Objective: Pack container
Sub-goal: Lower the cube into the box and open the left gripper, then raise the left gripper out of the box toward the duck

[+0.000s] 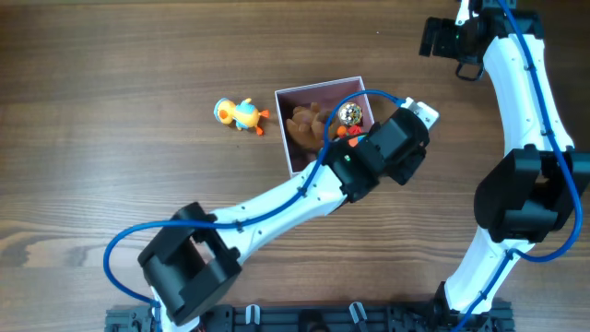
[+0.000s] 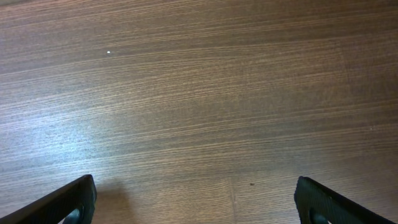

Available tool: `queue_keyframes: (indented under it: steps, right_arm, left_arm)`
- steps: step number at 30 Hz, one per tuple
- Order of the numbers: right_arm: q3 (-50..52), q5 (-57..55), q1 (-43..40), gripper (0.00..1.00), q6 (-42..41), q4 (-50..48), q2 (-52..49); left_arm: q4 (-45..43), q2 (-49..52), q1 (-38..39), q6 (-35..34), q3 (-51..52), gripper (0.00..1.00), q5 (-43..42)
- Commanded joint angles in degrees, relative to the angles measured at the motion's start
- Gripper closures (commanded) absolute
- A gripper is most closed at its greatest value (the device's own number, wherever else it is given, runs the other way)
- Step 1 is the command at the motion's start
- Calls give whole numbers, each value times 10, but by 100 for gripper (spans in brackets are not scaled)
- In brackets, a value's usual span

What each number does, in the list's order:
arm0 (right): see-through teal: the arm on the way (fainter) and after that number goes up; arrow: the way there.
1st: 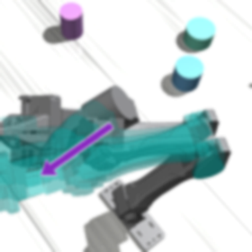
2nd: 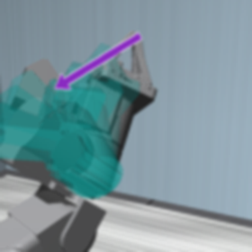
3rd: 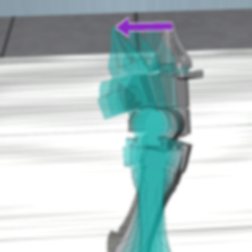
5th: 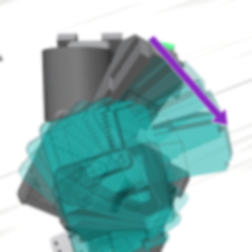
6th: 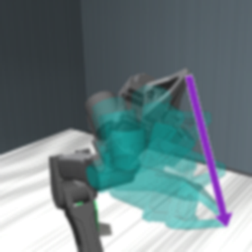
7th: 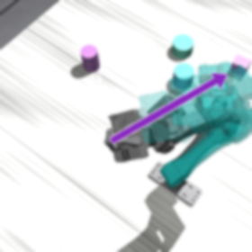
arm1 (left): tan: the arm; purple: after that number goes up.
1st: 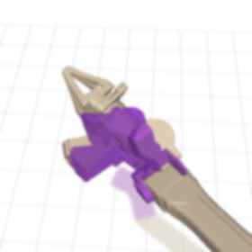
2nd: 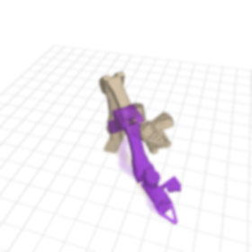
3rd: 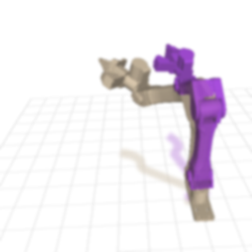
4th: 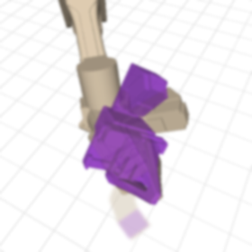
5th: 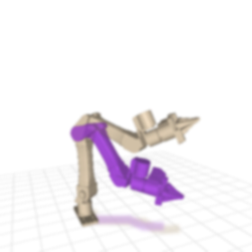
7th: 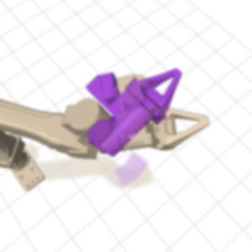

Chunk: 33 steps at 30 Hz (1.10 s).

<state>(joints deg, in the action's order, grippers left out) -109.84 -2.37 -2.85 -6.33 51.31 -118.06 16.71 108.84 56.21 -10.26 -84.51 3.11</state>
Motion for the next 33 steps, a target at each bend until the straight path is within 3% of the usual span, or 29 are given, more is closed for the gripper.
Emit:
queue_keyframes:
  steps: [1, 16, 33]
  right_arm:
    - [2, 5, -2, 0, 3, -2, 13]
    - [2, 5, -2, 0, 3, -2, 13]
    - [2, 5, -2, 0, 3, -2, 13]
  left_arm:
    - [5, 24, -22, -10, -6, 96, -5]
    - [41, 42, -60, -9, -6, 96, -2]
    - [144, 3, -97, -7, -6, 96, 105]
